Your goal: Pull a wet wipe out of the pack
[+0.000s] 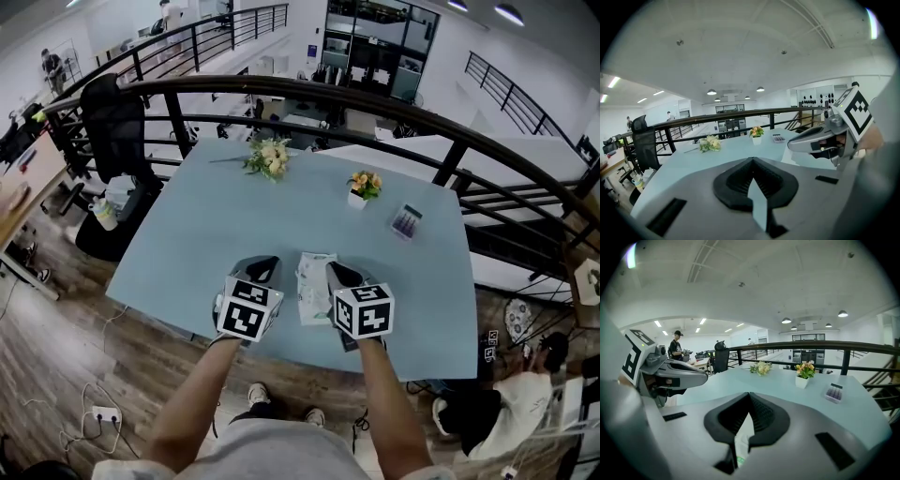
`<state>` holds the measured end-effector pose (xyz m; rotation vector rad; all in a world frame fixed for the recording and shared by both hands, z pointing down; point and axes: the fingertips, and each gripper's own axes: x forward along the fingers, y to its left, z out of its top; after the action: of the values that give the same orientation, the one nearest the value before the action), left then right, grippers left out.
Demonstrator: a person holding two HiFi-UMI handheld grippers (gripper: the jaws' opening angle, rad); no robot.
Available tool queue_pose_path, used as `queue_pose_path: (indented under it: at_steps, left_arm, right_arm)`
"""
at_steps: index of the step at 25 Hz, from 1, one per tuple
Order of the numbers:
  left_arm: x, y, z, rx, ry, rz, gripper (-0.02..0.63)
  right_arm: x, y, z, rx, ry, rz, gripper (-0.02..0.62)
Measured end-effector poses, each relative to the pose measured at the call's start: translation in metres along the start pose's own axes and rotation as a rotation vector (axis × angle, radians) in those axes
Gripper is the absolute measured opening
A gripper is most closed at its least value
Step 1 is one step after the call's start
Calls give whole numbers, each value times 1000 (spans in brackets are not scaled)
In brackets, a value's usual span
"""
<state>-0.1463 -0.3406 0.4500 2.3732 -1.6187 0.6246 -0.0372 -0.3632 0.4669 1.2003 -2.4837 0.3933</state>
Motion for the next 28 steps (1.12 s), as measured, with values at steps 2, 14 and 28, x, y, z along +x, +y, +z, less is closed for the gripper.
queue_pose_path:
  at_steps: [2, 14, 28]
  left_arm:
    - [-3, 1, -1, -3, 1, 12, -3]
    - [-25, 8, -3, -29, -13, 81, -3]
    - [-61, 33, -10, -72, -27, 202, -3]
  right_arm:
    - [-2, 1, 4, -8, -8, 8, 5]
    - [-4, 25, 30, -53, -56, 85, 5]
    - [1, 68, 53, -101, -101, 207, 5]
